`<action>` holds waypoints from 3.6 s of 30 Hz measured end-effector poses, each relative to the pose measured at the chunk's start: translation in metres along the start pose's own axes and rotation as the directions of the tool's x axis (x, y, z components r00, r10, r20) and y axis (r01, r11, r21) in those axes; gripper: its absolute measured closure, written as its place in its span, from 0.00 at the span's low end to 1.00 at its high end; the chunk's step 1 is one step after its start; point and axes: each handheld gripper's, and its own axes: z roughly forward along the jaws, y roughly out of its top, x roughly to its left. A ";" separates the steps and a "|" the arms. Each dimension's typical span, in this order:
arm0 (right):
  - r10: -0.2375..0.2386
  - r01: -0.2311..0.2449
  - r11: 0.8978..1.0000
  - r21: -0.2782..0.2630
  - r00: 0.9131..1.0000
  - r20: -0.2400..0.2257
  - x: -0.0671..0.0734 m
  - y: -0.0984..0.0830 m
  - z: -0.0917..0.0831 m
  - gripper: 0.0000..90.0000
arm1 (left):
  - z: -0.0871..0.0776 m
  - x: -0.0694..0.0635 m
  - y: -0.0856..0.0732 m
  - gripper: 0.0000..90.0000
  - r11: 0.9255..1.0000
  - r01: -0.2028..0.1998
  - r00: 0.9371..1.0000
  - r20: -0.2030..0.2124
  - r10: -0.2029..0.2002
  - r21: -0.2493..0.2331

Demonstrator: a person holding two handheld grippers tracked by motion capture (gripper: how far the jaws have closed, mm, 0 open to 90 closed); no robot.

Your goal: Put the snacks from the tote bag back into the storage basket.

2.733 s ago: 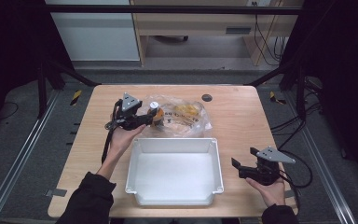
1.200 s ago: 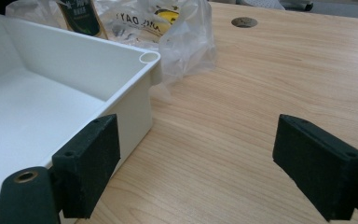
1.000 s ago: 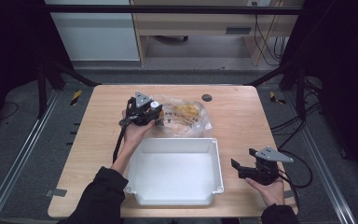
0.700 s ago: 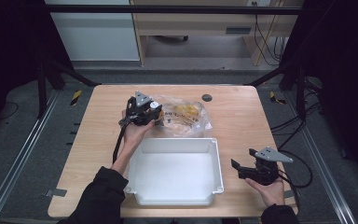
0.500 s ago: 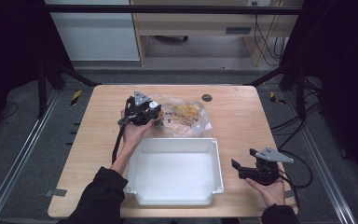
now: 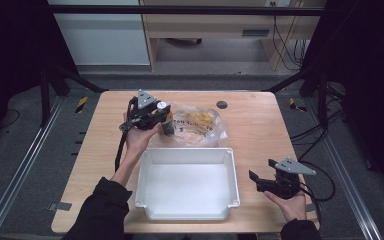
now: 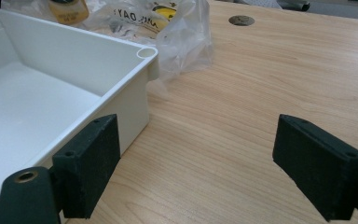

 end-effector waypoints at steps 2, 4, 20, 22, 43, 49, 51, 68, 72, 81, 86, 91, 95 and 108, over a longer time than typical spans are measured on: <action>0.000 0.000 1.000 -0.002 1.000 -0.001 0.000 0.000 0.000 0.17 | -0.003 0.000 0.004 0.65 1.000 0.000 1.000 0.001 0.000 -0.011; 0.000 0.000 1.000 -0.002 1.000 -0.001 0.000 0.000 0.000 0.17 | -0.008 0.000 0.008 0.65 1.000 -0.003 1.000 0.001 0.003 -0.025; 0.001 -0.001 1.000 -0.005 1.000 0.003 -0.001 0.000 -0.001 0.17 | -0.035 -0.003 0.039 0.65 0.996 -0.024 1.000 -0.001 0.024 -0.083; 0.001 -0.001 1.000 -0.006 1.000 0.003 -0.001 0.001 -0.002 0.17 | -0.040 -0.004 0.044 0.65 0.996 -0.025 1.000 -0.001 0.025 -0.088; 0.005 -0.005 1.000 -0.013 1.000 0.006 -0.001 0.001 -0.004 0.17 | -0.069 -0.008 0.046 0.65 0.994 -0.015 1.000 0.025 0.018 -0.107; 0.005 -0.005 1.000 -0.014 1.000 0.008 -0.001 0.001 -0.005 0.17 | -0.079 -0.012 0.043 0.65 0.993 -0.028 0.999 0.037 0.032 -0.111; 0.004 -0.004 1.000 -0.013 1.000 0.008 -0.001 0.001 -0.005 0.17 | -0.084 -0.013 0.042 0.65 0.993 -0.028 0.998 0.044 0.033 -0.119; 0.007 -0.007 1.000 -0.016 1.000 0.011 -0.001 0.000 -0.006 0.17 | -0.112 -0.024 0.018 0.65 0.989 -0.052 0.993 0.095 0.065 -0.138; 0.006 -0.006 1.000 -0.016 1.000 0.012 -0.001 0.000 -0.005 0.17 | -0.117 -0.025 0.010 0.65 0.989 -0.049 0.993 0.104 0.064 -0.138; 0.008 -0.008 1.000 -0.014 1.000 0.013 -0.001 0.000 -0.005 0.17 | -0.125 -0.026 -0.011 0.65 0.994 -0.037 0.991 0.121 0.050 -0.106; 0.007 -0.006 1.000 -0.013 1.000 0.013 0.000 0.000 -0.005 0.17 | -0.128 -0.028 -0.020 0.65 0.995 -0.033 0.990 0.134 0.046 -0.098; 0.007 -0.007 1.000 -0.014 1.000 0.014 0.000 0.000 -0.005 0.17 | -0.131 -0.029 -0.030 0.65 0.995 -0.032 0.988 0.146 0.046 -0.098; 0.006 -0.006 1.000 -0.013 1.000 0.014 0.000 0.000 -0.005 0.17 | -0.133 -0.031 -0.039 0.65 0.996 -0.039 0.988 0.149 0.051 -0.085; 0.007 -0.007 1.000 -0.011 1.000 0.013 0.000 0.000 -0.005 0.17 | -0.128 -0.033 -0.061 0.65 0.998 -0.036 0.985 0.165 0.043 -0.042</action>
